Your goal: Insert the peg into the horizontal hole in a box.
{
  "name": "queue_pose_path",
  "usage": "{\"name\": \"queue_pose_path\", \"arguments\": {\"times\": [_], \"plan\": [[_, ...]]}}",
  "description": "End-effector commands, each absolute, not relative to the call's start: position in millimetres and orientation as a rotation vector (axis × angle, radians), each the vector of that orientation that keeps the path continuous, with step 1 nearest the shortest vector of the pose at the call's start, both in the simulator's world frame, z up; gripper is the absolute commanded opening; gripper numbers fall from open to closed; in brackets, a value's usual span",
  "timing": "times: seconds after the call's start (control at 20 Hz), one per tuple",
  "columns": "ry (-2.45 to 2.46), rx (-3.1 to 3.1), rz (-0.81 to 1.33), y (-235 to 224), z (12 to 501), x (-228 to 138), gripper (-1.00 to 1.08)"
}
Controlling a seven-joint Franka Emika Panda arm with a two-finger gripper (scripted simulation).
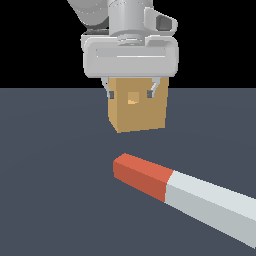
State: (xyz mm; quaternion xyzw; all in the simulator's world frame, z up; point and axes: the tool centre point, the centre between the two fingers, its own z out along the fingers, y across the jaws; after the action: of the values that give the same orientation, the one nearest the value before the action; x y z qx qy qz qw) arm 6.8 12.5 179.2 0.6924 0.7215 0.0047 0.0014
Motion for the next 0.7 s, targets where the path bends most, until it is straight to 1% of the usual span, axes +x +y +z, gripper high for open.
{"name": "queue_pose_path", "arguments": {"times": [0.0, 0.65], "plan": [[2.264, 2.173, 0.015, 12.5, 179.2, 6.8, 1.0], [2.355, 2.075, 0.014, -4.9, 169.2, 10.0, 1.0]]}}
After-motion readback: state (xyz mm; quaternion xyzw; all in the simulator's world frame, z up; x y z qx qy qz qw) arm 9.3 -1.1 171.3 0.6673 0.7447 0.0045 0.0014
